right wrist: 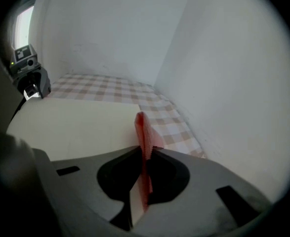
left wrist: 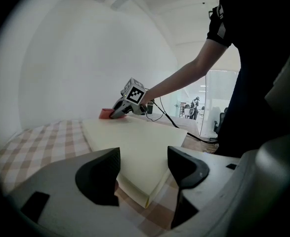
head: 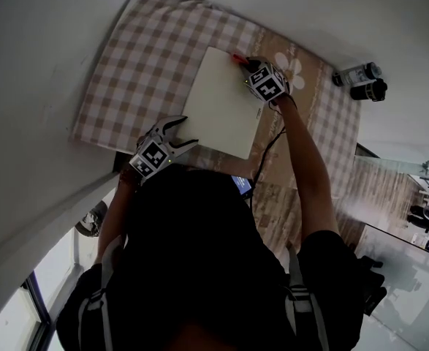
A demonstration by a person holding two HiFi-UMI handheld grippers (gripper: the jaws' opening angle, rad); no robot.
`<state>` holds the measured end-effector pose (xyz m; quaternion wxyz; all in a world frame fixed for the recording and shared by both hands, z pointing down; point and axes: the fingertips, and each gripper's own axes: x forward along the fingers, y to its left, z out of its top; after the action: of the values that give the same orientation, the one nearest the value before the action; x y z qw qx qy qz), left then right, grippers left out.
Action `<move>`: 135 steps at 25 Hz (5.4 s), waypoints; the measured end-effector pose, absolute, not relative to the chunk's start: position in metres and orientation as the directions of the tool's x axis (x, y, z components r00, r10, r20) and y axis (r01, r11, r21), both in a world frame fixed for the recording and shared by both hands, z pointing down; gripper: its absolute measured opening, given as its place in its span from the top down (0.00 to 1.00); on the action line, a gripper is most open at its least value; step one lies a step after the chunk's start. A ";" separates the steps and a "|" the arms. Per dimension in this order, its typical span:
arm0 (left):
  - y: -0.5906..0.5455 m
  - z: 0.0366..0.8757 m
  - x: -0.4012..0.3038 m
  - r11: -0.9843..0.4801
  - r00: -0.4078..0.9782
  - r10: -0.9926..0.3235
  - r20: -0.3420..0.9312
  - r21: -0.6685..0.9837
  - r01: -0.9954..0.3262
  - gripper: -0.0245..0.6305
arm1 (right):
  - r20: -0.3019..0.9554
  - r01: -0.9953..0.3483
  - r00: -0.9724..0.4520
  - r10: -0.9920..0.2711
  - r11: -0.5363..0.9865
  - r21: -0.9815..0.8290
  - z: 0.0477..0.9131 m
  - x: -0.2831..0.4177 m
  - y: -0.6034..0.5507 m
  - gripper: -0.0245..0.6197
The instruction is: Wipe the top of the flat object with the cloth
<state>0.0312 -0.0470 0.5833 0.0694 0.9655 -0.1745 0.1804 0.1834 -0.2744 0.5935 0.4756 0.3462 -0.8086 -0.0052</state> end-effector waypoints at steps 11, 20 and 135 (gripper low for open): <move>-0.047 0.595 0.030 -0.931 0.869 -0.316 0.382 0.050 -0.361 0.48 | 0.833 -0.505 -0.339 -0.438 0.832 0.232 0.601 0.171 -0.244 0.94; -0.047 0.594 0.031 -0.937 0.868 -0.300 0.396 0.048 -0.346 0.48 | 0.825 -0.536 -0.376 -0.422 0.825 0.178 0.603 0.163 -0.227 0.94; -0.046 0.591 0.034 -0.933 0.849 -0.326 0.416 0.006 -0.360 0.49 | 0.629 -0.429 -0.228 -0.743 0.656 0.621 0.512 0.250 -0.237 0.93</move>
<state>0.0339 -0.0460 0.5912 0.0418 0.9606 -0.1785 0.2088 0.2500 -0.2365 0.5116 0.4900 0.3821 -0.7669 -0.1606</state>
